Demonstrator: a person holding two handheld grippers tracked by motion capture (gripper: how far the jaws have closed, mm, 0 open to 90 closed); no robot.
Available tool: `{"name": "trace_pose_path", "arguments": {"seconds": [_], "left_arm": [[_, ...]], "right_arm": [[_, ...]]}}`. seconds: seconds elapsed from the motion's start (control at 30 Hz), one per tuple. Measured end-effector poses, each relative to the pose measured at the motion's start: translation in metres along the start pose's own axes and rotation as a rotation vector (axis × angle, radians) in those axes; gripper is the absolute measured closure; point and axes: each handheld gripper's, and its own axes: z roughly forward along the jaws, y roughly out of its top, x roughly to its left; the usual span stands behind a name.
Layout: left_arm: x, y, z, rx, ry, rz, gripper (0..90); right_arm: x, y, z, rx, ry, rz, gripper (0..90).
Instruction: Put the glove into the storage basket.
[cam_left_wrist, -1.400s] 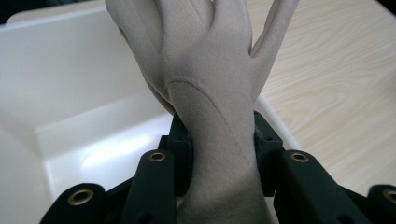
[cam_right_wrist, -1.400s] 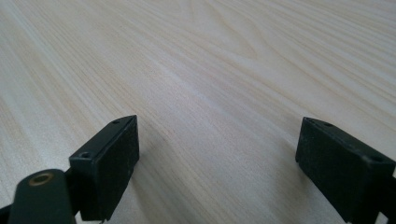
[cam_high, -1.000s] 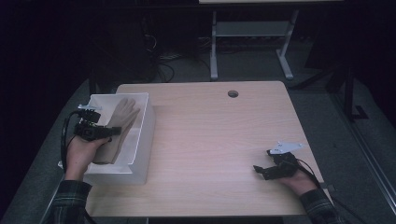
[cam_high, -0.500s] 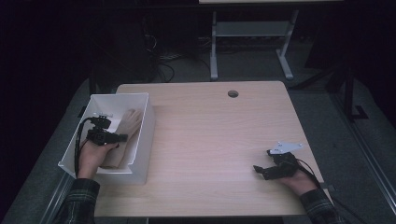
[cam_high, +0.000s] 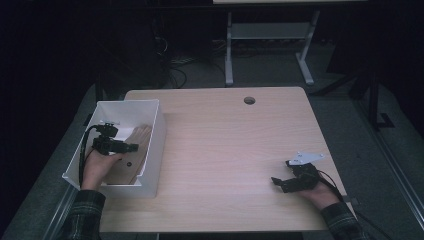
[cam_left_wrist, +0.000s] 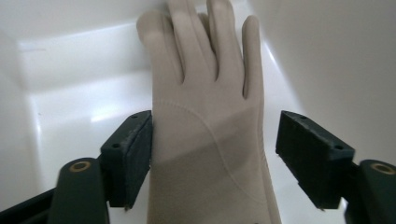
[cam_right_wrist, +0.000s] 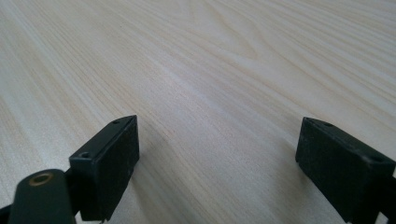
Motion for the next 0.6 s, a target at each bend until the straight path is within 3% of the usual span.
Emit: {"name": "trace_pose_path", "arguments": {"seconds": [0.23,0.43,0.6], "left_arm": [[-0.005,0.011,-0.02,-0.051,0.015,0.022,20.1],[-0.014,0.023,-0.04,-0.086,-0.017,0.041,19.4],[-0.033,0.036,-0.055,-0.127,-0.056,0.079,19.3]], "right_arm": [[0.0,0.0,0.0,0.0,0.001,0.0,12.8],[0.0,0.0,0.0,-0.001,0.001,0.001,12.8],[0.0,0.0,0.0,0.0,0.001,-0.001,12.8]]}}
